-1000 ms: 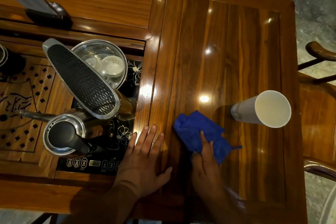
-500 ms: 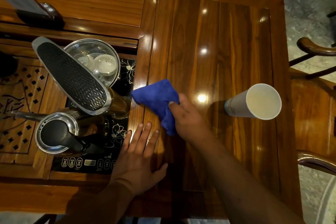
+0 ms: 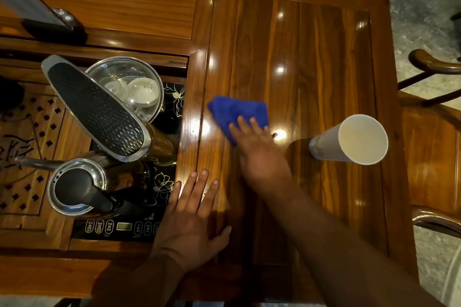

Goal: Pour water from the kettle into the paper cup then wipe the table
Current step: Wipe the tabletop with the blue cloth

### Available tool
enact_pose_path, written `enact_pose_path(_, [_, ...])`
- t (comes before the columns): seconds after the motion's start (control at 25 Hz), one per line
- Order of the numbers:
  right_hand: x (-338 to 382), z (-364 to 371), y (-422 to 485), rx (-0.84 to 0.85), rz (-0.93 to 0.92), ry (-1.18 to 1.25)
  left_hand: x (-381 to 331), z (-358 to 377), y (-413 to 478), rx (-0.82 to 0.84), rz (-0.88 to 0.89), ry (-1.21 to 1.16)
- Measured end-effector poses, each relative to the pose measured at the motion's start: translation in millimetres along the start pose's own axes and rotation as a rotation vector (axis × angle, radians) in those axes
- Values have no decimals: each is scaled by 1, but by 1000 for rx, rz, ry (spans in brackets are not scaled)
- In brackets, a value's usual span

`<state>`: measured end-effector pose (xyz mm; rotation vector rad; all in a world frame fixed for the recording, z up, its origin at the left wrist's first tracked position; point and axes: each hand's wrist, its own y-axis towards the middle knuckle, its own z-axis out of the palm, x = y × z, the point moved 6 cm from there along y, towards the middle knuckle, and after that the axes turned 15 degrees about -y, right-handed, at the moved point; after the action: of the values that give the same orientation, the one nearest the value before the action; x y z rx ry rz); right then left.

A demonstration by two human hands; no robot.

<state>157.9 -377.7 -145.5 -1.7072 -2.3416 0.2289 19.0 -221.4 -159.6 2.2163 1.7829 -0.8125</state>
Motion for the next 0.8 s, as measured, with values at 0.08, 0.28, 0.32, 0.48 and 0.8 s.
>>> enact_pose_path(0.08, [-20, -10, 24, -41, 139, 25, -1, 0, 0, -4, 9, 0])
enact_pose_path(0.28, [10, 8, -44, -13, 33, 61, -1, -2, 1, -7, 10, 2])
enact_pose_path(0.32, [18, 14, -72, -5, -35, 56, -1, -1, 1, -6, 11, 3])
enact_pose_path(0.48, [22, 24, -124, 89, -105, 91, -1, -2, 0, -66, 55, -9])
enact_pose_path(0.8, [-9, -33, -101, -7, 251, 467, -6, -13, 7, -50, -80, -231])
